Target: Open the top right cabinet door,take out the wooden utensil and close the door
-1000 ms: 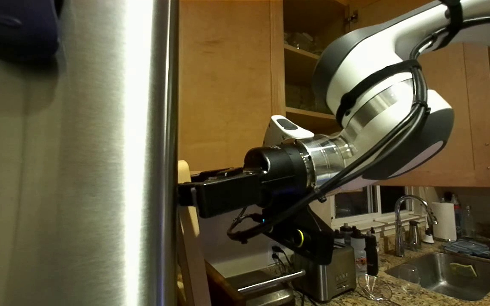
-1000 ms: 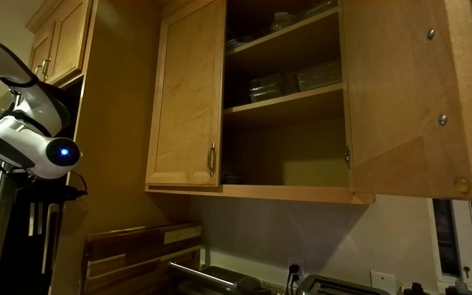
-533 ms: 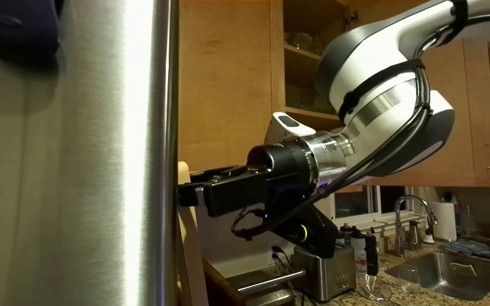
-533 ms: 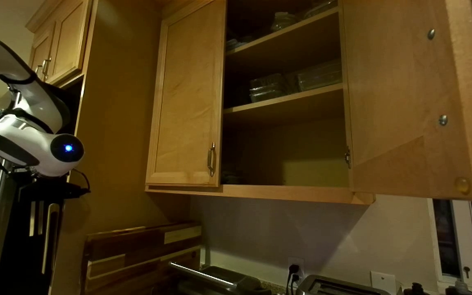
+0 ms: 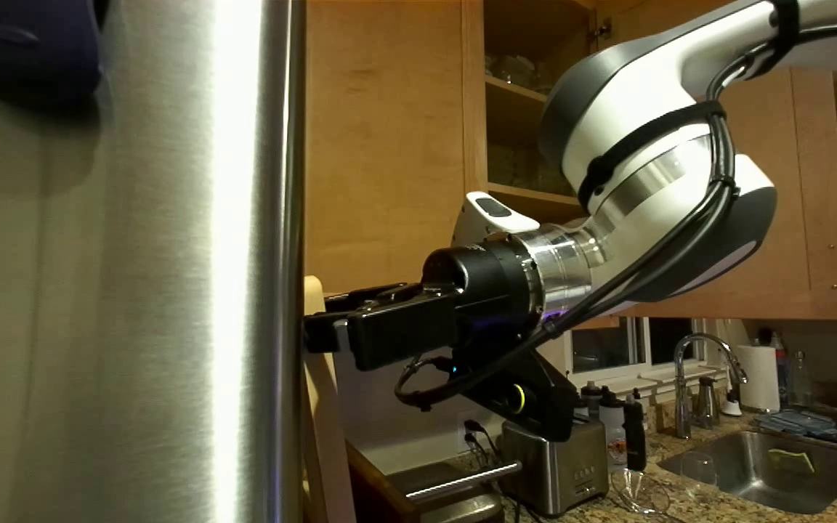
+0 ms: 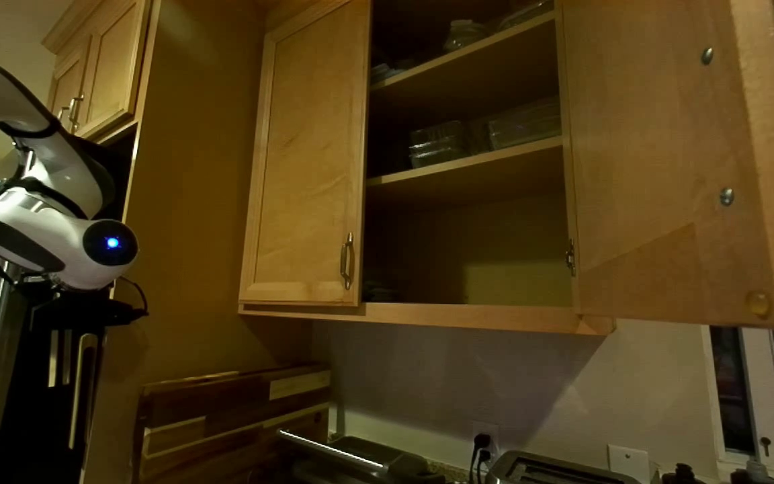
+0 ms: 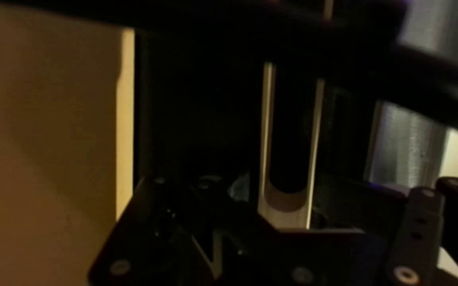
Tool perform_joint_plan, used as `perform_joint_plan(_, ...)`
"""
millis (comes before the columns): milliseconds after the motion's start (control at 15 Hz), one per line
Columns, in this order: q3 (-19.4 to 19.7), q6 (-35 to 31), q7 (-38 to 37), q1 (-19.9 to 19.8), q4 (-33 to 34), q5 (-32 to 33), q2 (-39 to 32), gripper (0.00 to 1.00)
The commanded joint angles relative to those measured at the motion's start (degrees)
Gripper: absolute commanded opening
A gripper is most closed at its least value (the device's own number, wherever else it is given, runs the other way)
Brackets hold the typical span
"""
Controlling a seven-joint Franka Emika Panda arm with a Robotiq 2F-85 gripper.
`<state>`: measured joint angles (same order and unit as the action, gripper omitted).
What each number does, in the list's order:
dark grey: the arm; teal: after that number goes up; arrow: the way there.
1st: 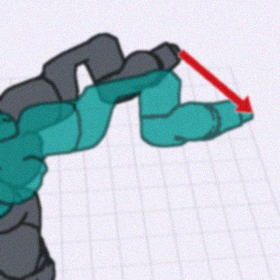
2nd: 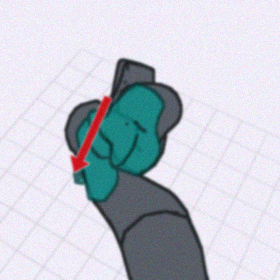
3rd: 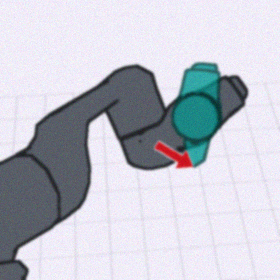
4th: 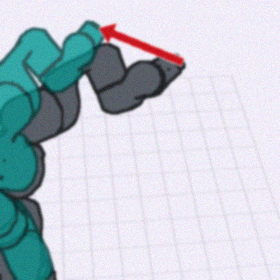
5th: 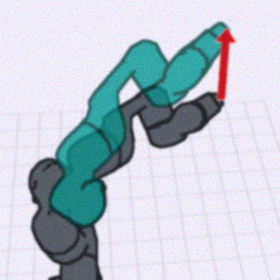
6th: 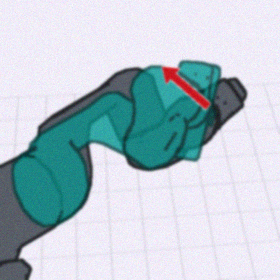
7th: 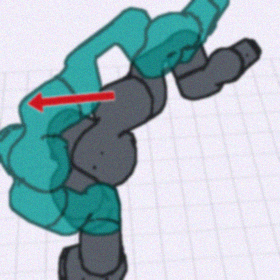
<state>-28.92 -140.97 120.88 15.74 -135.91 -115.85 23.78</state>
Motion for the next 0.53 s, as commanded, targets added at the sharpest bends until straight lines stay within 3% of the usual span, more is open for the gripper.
perform_joint_plan(0,0.1,0.1,-0.3,0.0,0.0,0.3,0.1,0.34)
perform_joint_plan(67,0.1,0.1,-0.3,0.0,0.0,0.3,0.1,0.34)
perform_joint_plan(133,0.0,-0.2,-0.2,0.0,0.1,-0.1,0.1,0.09)
perform_joint_plan(400,-0.2,-0.4,-0.4,0.0,0.2,0.2,-0.1,0.09)
perform_joint_plan(467,-0.2,-0.4,-0.4,0.0,0.2,0.2,-0.1,0.35)
